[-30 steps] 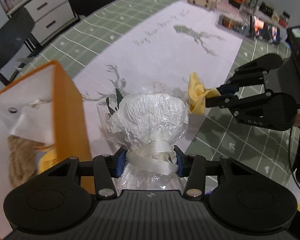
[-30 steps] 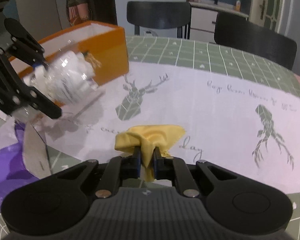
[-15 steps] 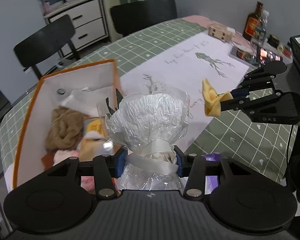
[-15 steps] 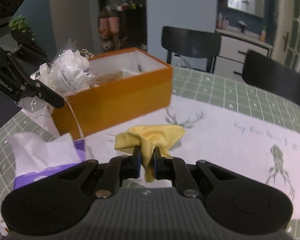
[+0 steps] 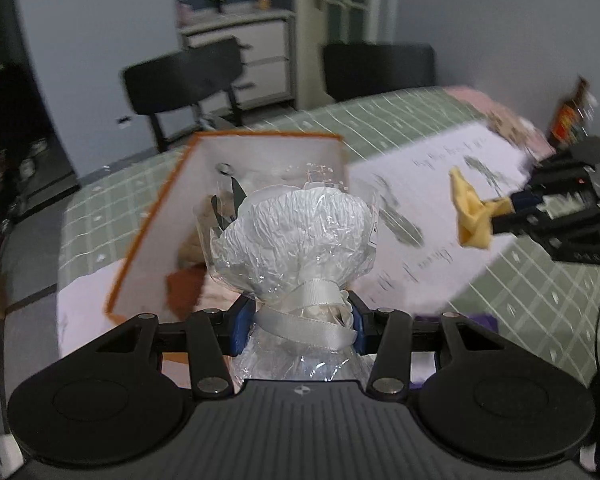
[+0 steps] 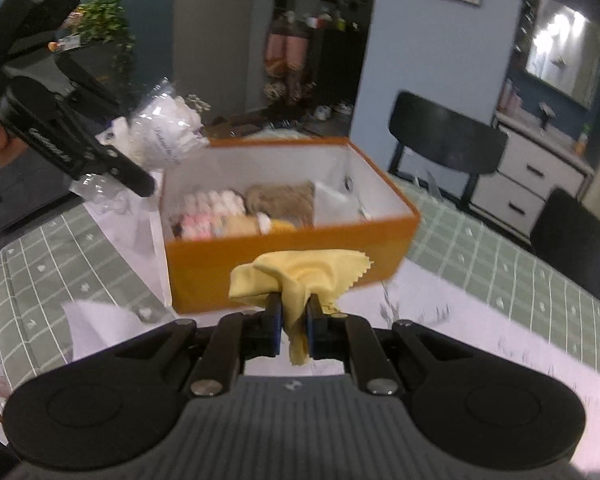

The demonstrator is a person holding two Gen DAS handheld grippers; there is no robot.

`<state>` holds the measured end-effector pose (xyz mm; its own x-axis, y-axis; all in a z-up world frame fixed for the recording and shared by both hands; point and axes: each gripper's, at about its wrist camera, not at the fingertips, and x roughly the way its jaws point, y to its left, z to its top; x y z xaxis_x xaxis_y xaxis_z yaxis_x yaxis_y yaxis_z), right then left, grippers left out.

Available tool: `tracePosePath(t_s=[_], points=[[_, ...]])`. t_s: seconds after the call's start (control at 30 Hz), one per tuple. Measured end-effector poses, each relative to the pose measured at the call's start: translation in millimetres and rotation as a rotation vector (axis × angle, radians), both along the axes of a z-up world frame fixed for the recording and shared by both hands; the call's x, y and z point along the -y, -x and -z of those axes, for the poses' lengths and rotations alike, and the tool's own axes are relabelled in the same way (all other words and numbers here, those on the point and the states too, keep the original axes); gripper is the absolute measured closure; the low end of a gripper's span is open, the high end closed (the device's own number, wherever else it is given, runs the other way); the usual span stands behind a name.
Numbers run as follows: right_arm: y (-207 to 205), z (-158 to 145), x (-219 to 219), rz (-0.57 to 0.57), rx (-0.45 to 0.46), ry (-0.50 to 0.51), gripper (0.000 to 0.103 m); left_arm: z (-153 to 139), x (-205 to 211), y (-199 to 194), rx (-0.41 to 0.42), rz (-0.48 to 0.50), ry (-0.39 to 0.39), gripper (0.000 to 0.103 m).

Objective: Organize soft objects
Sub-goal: 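Carry the plastic bundle and yellow cloth over the orange box, then lower the plastic bundle and yellow cloth into the box and open both tools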

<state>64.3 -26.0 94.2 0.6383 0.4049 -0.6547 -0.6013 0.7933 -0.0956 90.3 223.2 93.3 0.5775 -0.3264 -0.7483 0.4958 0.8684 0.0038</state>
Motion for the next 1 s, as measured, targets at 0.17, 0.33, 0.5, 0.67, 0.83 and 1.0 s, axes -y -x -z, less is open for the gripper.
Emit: tracePosePath(t_s=[0.17, 0.33, 0.5, 0.67, 0.83, 1.0], points=[[-8.8, -25.8, -16.3, -0.039, 0.057, -0.014, 0.093, -4.3, -17.9, -5.2, 0.055, -0.069, 0.127, 0.049], [-25.6, -50.1, -27.1, -0.034, 0.103, -0.045, 0.093, -15.4, -22.3, -18.3, 0.118, -0.106, 0.154, 0.049], [-47.9, -62.6, -41.0, -0.021, 0.124, -0.078, 0.093, -31.6, -23.5, -31.6, 0.166, -0.121, 0.224, 0.049], [-74.2, -58.7, -59.4, -0.004, 0.117, -0.077, 0.093, -43.3, -28.4, -47.8, 0.200, -0.103, 0.317, 0.049], [-98.1, -46.4, -71.3, 0.010, 0.087, -0.060, 0.093, -25.0, -32.2, -71.0, 0.159, -0.103, 0.280, 0.049], [-122.2, -24.8, -84.0, 0.012, 0.041, -0.021, 0.093, 17.4, -36.2, -95.2, 0.048, -0.126, 0.155, 0.049]])
